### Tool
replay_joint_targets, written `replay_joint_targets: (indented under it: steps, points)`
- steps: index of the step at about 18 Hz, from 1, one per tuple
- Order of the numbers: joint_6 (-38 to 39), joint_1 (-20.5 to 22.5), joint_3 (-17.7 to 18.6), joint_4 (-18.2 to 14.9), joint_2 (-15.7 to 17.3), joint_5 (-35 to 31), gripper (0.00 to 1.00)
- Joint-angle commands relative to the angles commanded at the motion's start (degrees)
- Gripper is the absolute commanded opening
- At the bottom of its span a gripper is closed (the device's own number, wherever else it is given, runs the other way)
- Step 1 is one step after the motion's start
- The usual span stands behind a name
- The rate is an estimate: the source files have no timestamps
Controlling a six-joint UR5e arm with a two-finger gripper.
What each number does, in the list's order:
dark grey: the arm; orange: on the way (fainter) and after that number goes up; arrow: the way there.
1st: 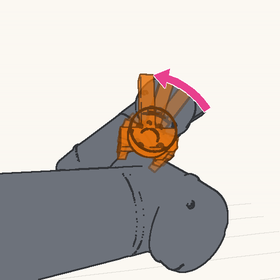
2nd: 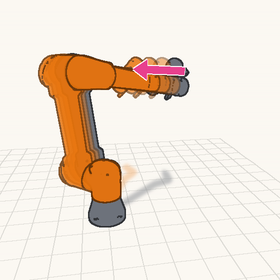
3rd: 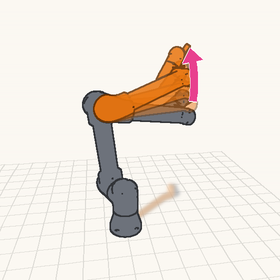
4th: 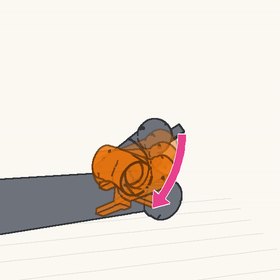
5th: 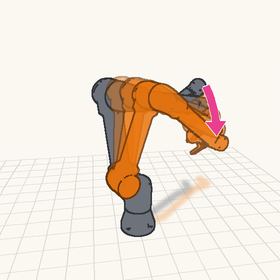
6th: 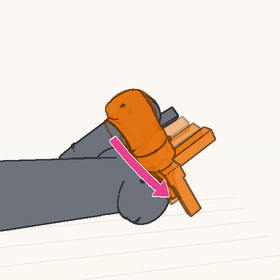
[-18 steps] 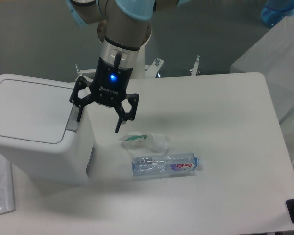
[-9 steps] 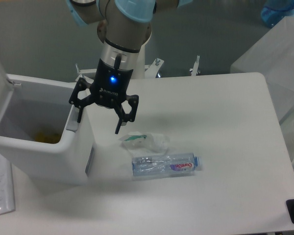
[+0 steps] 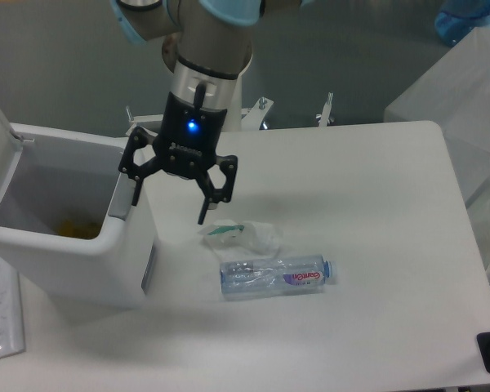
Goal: Open the trash can
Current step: 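Lift the gripper away from the open trash can toward the bottle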
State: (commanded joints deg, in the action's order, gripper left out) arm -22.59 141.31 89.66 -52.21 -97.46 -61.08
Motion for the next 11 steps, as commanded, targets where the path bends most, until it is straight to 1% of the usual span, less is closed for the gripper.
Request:
replay_joint_targets:
  steps: [2,3,4,6,7,9,10,11]
  points:
    - [-0.35,2.64,-1.59,0.61,-2.98,-0.17,1.0]
    - [-1.83,4.39,-1.68,1.05,-3.87,-1.13,1.0]
    - [-4.89,5.8,-1.77,1.49,-4.74,-3.32,1.0]
    - [-10.52,7.74,-1.68,1.41,-7.46,-8.59,1.0]
    - [-12.98,9.05,-1.51,1.5,-9.39,-11.4,1.0]
    - [-18.52,9.77,0.07,1.5,-12.74,-19.12,1.0]
    - [-20.9,9.77,1.38,1.67,-13.45,-23.25,1.0]
    - [-22.75,9.6,2.09,1.67,-13.54,-25.99,1.0]
